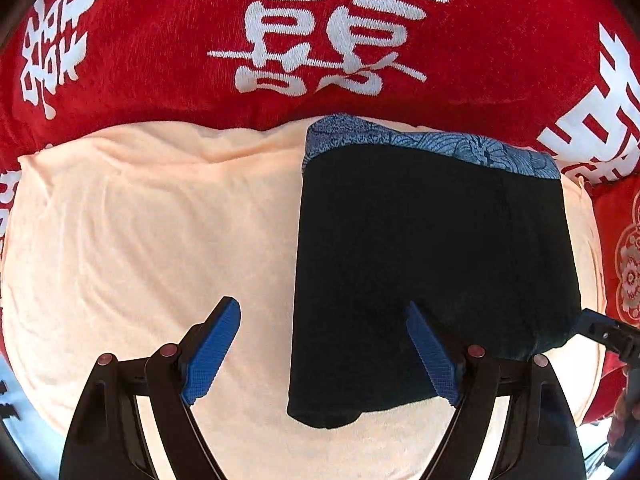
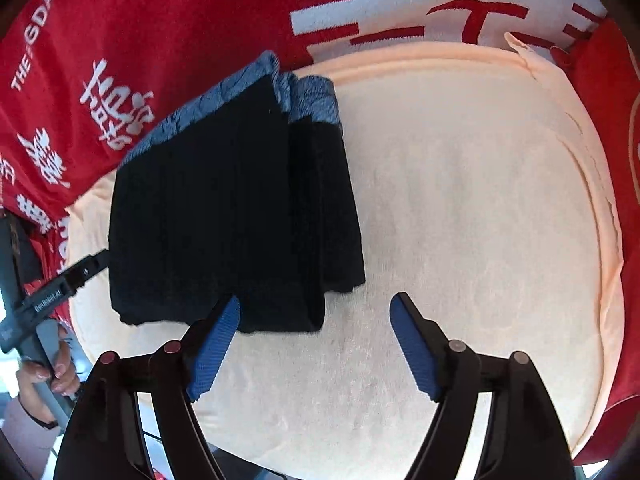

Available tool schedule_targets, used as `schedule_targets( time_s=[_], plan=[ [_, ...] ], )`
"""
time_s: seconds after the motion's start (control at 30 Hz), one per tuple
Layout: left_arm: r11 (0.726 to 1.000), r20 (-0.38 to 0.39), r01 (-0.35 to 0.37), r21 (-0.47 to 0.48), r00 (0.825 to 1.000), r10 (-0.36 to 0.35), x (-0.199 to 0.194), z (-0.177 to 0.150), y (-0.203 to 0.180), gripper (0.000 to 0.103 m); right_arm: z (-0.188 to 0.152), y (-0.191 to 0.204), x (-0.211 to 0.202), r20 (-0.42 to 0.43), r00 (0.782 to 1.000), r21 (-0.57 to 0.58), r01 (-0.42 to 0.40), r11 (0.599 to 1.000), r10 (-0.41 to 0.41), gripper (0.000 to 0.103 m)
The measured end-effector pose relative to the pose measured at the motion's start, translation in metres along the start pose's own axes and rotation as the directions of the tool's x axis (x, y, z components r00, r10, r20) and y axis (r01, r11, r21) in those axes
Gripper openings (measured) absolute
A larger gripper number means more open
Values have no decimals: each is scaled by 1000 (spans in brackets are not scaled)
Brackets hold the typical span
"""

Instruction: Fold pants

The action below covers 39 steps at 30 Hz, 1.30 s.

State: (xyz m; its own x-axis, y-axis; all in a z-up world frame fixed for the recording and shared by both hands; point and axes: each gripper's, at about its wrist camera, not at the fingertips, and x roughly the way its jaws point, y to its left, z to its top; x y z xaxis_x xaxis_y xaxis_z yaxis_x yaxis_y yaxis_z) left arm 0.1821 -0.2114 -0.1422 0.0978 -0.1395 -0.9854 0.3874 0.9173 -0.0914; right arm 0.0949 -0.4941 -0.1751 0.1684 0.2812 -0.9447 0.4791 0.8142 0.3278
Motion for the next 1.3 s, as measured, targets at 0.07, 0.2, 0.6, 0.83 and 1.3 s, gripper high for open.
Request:
schedule_targets(
  time_s=[0.07, 0.2, 0.6, 0.83, 1.3],
  plan=[
    [1000, 3, -1, -1, 1000, 1, 1, 1, 1, 86, 5, 0, 0, 2, 1000, -3, -5, 1000, 5, 81],
    [1000, 2, -3, -9, 1000, 3, 3, 2, 3, 86, 12, 0, 1, 3, 1000, -9, -20, 1000, 20, 81],
    [999, -31, -13, -34, 999, 12, 21, 11, 9, 89, 24, -7, 6, 6, 999, -6, -44, 999, 44, 83],
    [999, -50, -31, -26, 998, 29, 28, 16, 9, 103, 27, -9, 8, 7, 999, -8, -51, 999, 51, 84],
    [997, -84, 35, -63, 996, -40, 44, 21, 22, 103, 30, -12, 11, 0, 998, -3, -59, 998, 59, 88]
  ],
)
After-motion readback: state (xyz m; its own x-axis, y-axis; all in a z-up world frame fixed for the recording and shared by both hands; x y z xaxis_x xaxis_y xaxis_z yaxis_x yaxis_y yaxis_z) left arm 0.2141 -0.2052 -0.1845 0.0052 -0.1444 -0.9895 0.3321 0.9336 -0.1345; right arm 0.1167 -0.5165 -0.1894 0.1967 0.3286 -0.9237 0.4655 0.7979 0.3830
